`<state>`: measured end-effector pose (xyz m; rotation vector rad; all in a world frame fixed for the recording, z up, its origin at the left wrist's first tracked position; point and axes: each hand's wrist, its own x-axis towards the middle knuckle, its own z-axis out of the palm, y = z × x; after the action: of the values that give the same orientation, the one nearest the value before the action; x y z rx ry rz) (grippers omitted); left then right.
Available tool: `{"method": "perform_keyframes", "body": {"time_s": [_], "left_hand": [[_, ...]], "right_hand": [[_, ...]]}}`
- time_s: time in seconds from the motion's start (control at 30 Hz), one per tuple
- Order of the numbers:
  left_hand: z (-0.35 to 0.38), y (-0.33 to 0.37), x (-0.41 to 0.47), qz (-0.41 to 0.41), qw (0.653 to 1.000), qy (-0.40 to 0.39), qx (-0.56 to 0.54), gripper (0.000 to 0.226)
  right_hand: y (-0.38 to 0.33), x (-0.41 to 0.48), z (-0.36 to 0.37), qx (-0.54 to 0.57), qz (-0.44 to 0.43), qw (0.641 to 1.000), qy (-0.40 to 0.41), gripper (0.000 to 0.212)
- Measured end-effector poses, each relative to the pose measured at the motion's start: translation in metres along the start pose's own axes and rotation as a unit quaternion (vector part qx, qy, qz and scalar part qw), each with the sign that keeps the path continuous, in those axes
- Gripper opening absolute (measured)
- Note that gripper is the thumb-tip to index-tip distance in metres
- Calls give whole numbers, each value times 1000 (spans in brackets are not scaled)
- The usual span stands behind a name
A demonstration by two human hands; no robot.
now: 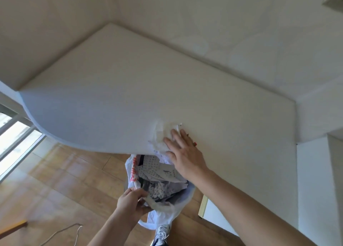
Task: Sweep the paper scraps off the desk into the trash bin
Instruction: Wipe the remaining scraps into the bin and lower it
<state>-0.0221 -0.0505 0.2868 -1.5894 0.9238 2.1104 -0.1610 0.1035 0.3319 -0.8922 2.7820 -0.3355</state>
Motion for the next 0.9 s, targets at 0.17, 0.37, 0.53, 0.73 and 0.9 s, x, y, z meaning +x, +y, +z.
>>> {"method": "perform_keyframes", "body": {"time_s": [0.17, 0.37, 0.53, 0.73, 0.9], "left_hand": [[-16, -1, -12, 10, 1000, -19, 4, 24], [-45, 0, -20, 25, 999, -36, 1, 26], [-63, 2, -22, 34, 999, -28, 8, 26], [-72, 1, -23, 37, 998, -49, 22, 28], [-77, 2, -19, 43, 995, -63, 65, 29]], "right_hand": [[-28, -40, 37, -44, -81, 994, 56, 42], [-53, -76, 75, 73, -52, 991, -96, 48], [-65, -83, 65, 206, 56, 961, -176, 58], [-54, -77, 64, 179, 132, 951, -216, 49], [-47, -82, 75, 266, 159, 921, -236, 44]]}}
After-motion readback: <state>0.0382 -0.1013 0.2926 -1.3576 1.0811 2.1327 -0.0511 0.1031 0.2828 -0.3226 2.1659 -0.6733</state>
